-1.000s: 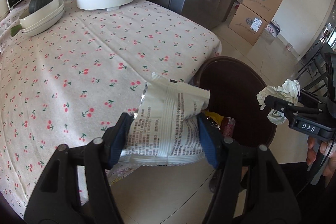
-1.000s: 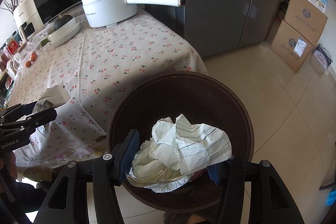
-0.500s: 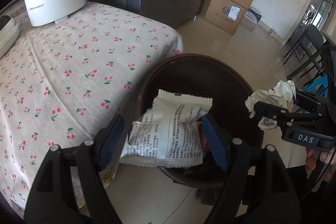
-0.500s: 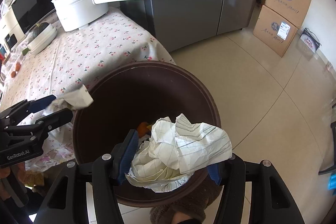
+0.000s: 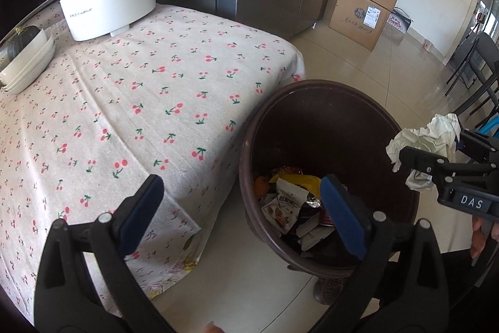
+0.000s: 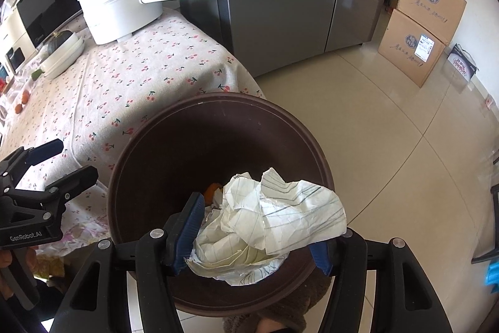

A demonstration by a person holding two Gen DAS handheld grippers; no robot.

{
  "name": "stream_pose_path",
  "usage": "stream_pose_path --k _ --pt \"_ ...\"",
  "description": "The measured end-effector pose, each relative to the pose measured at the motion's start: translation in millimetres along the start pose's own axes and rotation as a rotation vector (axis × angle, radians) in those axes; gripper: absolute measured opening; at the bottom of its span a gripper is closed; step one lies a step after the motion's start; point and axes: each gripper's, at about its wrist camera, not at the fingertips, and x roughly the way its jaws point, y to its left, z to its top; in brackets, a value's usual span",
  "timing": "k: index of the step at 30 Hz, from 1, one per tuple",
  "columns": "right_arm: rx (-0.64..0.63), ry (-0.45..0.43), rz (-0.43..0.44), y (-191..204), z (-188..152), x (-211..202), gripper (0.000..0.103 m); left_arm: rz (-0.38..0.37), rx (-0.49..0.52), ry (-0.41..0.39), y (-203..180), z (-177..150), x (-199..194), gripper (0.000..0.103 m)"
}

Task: Collect trash

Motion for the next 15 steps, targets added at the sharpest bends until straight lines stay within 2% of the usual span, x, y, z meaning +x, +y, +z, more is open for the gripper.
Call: stream_pose_path --k 2,4,9,15 --pt "0.016 -0.01 0.009 1 2 0 0.082 0.009 0.009 -0.005 1 -2 -5 0.1" --pt "0.042 -0.018 0.01 -1 3 -1 0.09 0.015 0.014 -0.018 2 -6 -12 0.101" --pt "0.066 -0.04 0.037 1 2 -11 0.09 0.088 0.029 -0.039 4 -16 -33 0.102" --pt "-0.001 -0.072 0.029 27 -12 -37 0.09 0.137 -0.004 -0.04 13 -34 -63 0.102"
